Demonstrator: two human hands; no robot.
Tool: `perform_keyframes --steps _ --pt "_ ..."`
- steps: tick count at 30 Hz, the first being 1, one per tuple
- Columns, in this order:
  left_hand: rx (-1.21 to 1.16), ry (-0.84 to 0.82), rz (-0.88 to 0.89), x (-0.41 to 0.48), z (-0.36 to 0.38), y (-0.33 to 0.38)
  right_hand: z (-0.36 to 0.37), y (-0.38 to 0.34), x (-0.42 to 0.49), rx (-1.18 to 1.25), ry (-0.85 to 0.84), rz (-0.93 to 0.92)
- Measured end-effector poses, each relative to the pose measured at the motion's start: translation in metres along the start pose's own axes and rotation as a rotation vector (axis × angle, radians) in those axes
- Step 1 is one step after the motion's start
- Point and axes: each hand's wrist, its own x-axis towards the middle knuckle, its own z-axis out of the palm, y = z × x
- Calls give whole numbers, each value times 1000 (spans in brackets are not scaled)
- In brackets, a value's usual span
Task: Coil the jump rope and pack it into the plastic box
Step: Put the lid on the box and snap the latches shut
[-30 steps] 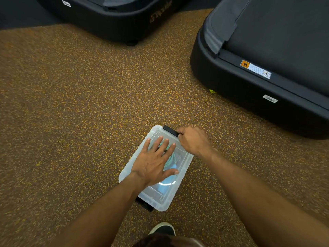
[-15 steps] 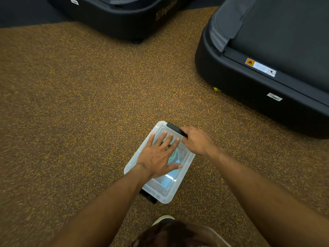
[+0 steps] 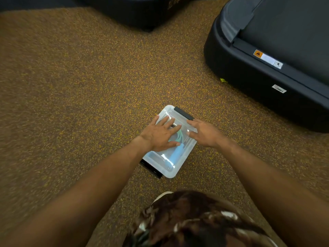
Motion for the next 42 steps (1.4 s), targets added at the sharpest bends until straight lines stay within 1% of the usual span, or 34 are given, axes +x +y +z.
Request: perform_keyframes --steps 2,4,8,11,15,19,24,30,33,36,38,40,42 --pt "-106 102 -19 -10 2 -1 1 -2 -7 33 17 -18" --pt "-173 148 -38 -22 6 -3 6 -5 -13 51 12 -33" --pt "-181 122 -52 -46 9 -8 19 -15 -25 65 -2 -52" --pt "-188 142 -62 -61 11 -11 30 -29 -37 70 -23 -55" --pt "-106 106 -60 -83 22 -12 50 -48 -51 72 -63 -98" --pt "-79 60 -74 -102 32 -11 59 -65 -58 66 -88 -119" --pt "-76 82 -78 -122 45 -12 66 -78 -62 8 -125 -160" --pt "-88 110 -100 -137 55 -10 79 -82 -64 -40 -120 -144" --pt "-106 202 -111 -146 58 -5 83 -85 -68 -105 -107 -146" --pt "-212 283 -171 -153 63 0 90 -87 -72 -192 -83 -159" --pt "-358 307 -264 -156 71 3 94 -88 -71 -247 -87 -164" --pt "-598 283 -404 -156 74 6 98 -88 -70 -289 -88 -171" --pt "-930 254 -543 -153 74 12 101 -86 -70 -315 -67 -185"
